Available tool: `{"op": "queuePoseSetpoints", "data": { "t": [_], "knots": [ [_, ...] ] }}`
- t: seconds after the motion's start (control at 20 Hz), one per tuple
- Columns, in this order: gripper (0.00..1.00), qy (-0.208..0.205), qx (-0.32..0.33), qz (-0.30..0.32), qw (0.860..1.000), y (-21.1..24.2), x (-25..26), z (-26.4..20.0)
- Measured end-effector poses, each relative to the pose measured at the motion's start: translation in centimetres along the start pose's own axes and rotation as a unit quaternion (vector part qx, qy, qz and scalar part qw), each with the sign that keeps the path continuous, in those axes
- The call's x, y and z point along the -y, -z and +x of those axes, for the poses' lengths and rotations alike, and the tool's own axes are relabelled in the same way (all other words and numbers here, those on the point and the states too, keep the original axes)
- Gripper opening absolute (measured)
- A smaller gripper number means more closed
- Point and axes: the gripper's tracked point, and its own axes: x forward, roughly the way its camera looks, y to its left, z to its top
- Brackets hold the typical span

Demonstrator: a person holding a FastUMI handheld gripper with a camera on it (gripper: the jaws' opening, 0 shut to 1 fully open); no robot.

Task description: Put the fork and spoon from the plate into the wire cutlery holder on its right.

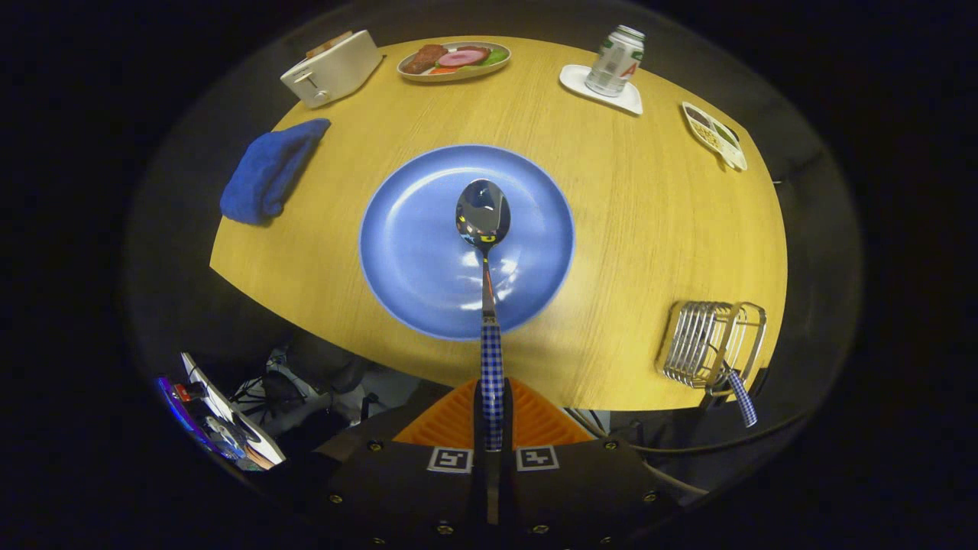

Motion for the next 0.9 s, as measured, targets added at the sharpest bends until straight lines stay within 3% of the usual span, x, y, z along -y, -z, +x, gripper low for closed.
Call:
{"op": "queuePoseSetpoints", "data": {
  "t": [0.45, 0.9],
  "knots": [
    [0.07, 0.022, -0.032, 0.09, 0.995, 9.9, 10.0, -4.7],
    [0.07, 0.041, -0.107, 0.107, 0.988, 12.0, 15.8, -6.2]
  ]
}}
